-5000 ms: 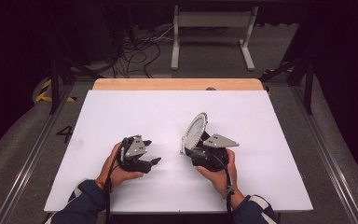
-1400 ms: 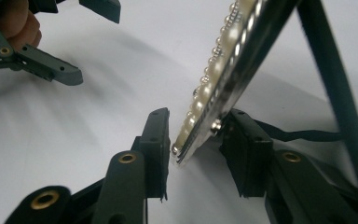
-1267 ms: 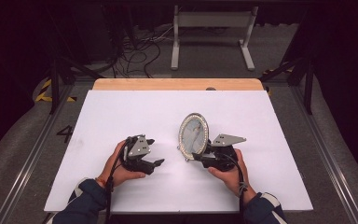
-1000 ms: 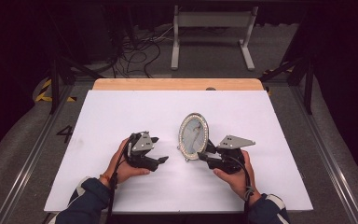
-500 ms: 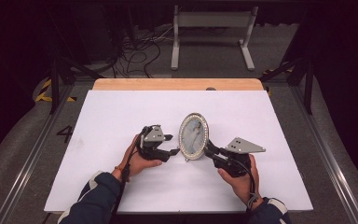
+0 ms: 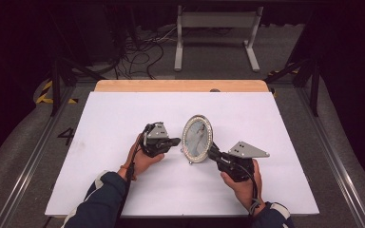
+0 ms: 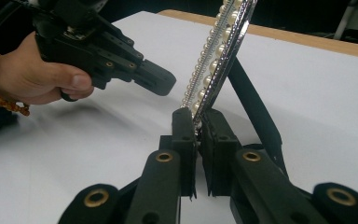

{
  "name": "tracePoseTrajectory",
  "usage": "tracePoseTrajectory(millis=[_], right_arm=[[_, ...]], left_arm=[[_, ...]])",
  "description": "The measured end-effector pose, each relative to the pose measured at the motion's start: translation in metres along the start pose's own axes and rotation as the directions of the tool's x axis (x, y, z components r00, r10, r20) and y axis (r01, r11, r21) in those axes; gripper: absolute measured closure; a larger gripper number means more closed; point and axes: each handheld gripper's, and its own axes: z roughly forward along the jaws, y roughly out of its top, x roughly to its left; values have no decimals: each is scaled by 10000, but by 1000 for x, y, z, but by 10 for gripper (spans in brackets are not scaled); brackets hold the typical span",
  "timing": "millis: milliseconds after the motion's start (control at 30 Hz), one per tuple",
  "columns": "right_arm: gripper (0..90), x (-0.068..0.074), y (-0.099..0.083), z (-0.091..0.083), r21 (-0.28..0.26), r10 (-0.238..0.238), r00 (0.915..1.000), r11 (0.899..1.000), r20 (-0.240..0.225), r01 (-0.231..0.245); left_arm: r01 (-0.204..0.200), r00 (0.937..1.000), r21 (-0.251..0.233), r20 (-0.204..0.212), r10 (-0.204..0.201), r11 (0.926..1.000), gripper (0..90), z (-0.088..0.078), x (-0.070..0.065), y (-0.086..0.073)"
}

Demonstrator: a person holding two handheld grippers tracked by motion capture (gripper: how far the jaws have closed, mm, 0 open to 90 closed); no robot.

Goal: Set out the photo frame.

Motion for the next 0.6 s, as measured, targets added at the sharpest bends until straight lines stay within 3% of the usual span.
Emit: tracePoseTrajectory(millis=[133, 267, 400, 500, 600], right_arm=[[847, 0, 0, 0, -13, 0, 10000, 10000, 18, 1], [848, 0, 0, 0, 15, 24, 10000, 10000, -1, -24], [847, -1, 0, 0, 34, -12, 10000, 10000, -17, 12], [847, -1, 0, 0, 44, -43, 10000, 10000, 4, 43], [847, 0, 0, 1, 35, -37, 10000, 10000, 23, 37]], left_arm=[[557, 9984, 108, -124, -555, 9984, 874, 8, 6, -1], [711, 9971, 365, -314, -699, 9968, 898, 16, 9, -1], [1143, 9933, 192, -217, -1139, 9933, 900, 18, 14, 1], [1144, 9932, 302, -262, -1137, 9930, 894, 20, 16, 1], [1302, 9901, 364, -568, -1280, 9908, 872, 26, 21, 3]])
